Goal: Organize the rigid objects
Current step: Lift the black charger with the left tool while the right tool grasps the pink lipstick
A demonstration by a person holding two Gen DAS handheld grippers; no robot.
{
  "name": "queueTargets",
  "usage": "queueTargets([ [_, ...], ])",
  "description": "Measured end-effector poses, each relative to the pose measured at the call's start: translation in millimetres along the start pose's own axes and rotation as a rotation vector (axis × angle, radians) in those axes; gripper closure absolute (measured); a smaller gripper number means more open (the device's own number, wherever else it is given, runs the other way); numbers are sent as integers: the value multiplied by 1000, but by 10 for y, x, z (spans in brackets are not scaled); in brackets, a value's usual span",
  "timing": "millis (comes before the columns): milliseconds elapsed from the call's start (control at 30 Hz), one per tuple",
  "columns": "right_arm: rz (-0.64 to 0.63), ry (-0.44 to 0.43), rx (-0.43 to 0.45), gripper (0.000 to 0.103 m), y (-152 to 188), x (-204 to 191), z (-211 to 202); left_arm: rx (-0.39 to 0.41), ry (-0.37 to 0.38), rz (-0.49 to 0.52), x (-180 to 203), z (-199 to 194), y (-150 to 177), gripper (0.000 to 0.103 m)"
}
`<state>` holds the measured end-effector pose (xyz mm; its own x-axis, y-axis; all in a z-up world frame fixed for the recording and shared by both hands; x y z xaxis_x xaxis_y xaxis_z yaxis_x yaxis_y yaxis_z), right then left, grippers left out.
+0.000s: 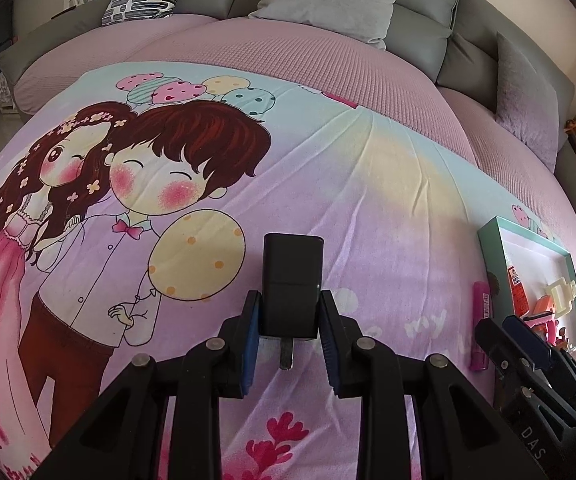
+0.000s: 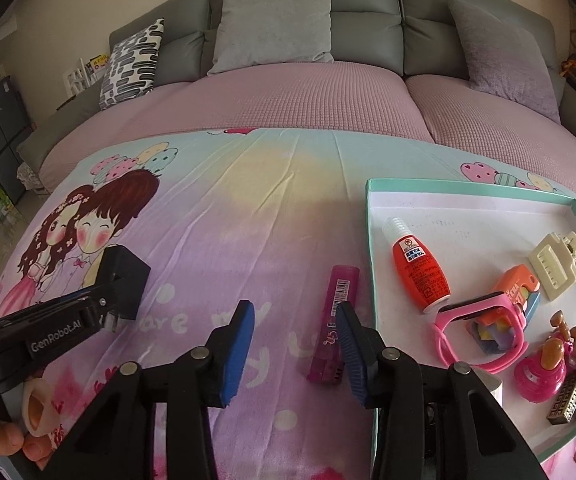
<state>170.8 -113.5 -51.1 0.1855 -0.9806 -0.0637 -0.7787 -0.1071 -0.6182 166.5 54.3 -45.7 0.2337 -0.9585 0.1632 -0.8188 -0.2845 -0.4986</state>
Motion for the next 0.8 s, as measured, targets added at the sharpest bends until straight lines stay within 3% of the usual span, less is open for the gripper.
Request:
queueTargets([
  [333, -25, 85, -48, 61, 78, -4, 159, -3, 21, -18, -37, 8, -6, 74],
  [800, -12, 67, -41, 61, 83, -54, 216, -18, 12, -12, -34, 41, 10, 74],
])
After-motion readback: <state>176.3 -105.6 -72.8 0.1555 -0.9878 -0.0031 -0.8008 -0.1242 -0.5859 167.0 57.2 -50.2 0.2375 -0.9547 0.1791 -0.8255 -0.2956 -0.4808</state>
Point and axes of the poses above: each gripper's, at about its wrist camera, not at the fingertips, and z roughly the way its jaws point, x to its right, y to its underside, the point moved 8 cm from there along z, roughly the way its jaws point, and after that the axes turned 1 degree about -y, right-handed, at the moved point
